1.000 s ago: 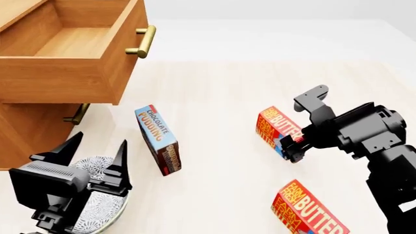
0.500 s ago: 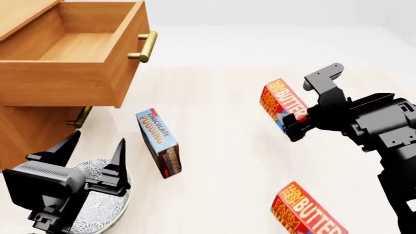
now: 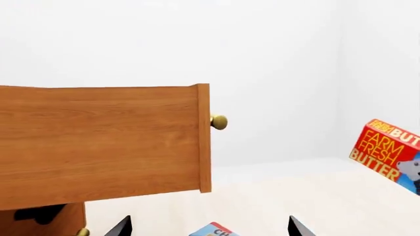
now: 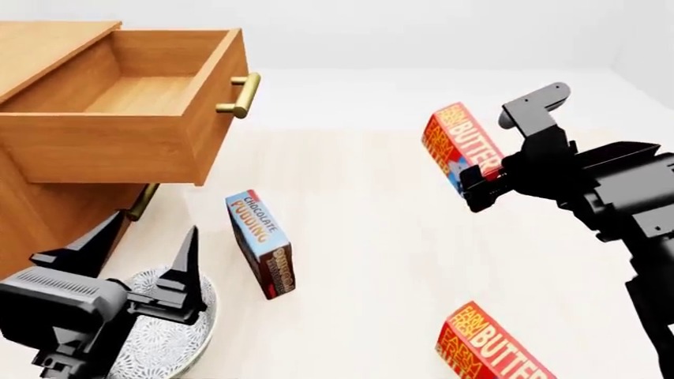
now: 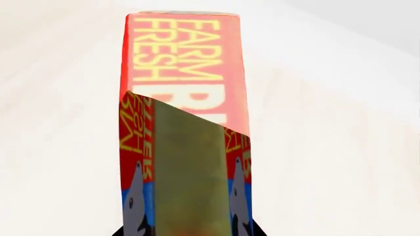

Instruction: Put the butter at the front in the top drawer of the cabinet and close it.

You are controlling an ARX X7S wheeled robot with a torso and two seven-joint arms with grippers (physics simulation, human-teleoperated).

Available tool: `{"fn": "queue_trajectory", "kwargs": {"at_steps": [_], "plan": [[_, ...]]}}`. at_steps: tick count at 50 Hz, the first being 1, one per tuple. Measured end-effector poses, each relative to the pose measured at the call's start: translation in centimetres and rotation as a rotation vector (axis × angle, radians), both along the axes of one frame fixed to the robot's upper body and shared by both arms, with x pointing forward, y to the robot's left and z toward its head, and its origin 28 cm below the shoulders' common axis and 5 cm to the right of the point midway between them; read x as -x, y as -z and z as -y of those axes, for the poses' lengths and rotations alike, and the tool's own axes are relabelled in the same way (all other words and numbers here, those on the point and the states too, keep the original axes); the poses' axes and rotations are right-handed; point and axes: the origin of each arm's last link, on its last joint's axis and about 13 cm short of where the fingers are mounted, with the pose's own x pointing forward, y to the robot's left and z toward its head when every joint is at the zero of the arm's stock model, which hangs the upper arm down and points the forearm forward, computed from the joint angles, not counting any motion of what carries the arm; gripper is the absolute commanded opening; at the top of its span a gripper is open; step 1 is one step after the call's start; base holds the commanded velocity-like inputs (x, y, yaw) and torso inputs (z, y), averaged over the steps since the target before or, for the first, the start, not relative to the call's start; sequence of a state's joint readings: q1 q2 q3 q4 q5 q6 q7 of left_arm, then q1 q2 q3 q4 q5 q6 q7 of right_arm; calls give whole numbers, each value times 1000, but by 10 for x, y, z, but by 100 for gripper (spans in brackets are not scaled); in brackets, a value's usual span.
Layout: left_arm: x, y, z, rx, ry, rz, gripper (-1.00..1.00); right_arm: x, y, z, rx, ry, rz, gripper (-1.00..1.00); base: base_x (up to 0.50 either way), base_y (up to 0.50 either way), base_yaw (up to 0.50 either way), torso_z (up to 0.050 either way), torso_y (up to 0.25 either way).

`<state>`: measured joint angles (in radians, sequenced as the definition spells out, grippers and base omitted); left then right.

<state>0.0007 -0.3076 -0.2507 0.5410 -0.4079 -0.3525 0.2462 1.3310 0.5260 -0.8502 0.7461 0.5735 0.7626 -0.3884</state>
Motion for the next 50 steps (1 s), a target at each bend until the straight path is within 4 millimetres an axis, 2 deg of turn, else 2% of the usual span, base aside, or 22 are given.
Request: {"fn": "queue_trajectory", "kwargs": {"at_steps": [9,17,28,34,37,42,50], "plan": [[10,-5,0,-5,-3,10,100,3,-1,0,-17,6,41,-100,0,0,0,-1,37],[18,-9,-1,-47,-9,26,100,10,-9,-5,3,0,156,-100,0,0,0,0,0],[37,-14,4,-177,14,81,100,27,-29,-16,129,-21,335,-100,0,0,0,0,1],[49,-16,9,-278,33,126,100,37,-40,-24,257,-35,419,-100,0,0,0,0,0],[38,-12,9,-318,51,129,100,41,-45,-28,332,-41,458,-100,0,0,0,0,3],[-2,-18,6,-389,68,187,100,50,-54,-33,458,-48,520,-100,0,0,0,0,0],[-53,-57,9,-536,102,276,100,64,-65,-37,637,-66,606,-100,0,0,0,0,1]]}}
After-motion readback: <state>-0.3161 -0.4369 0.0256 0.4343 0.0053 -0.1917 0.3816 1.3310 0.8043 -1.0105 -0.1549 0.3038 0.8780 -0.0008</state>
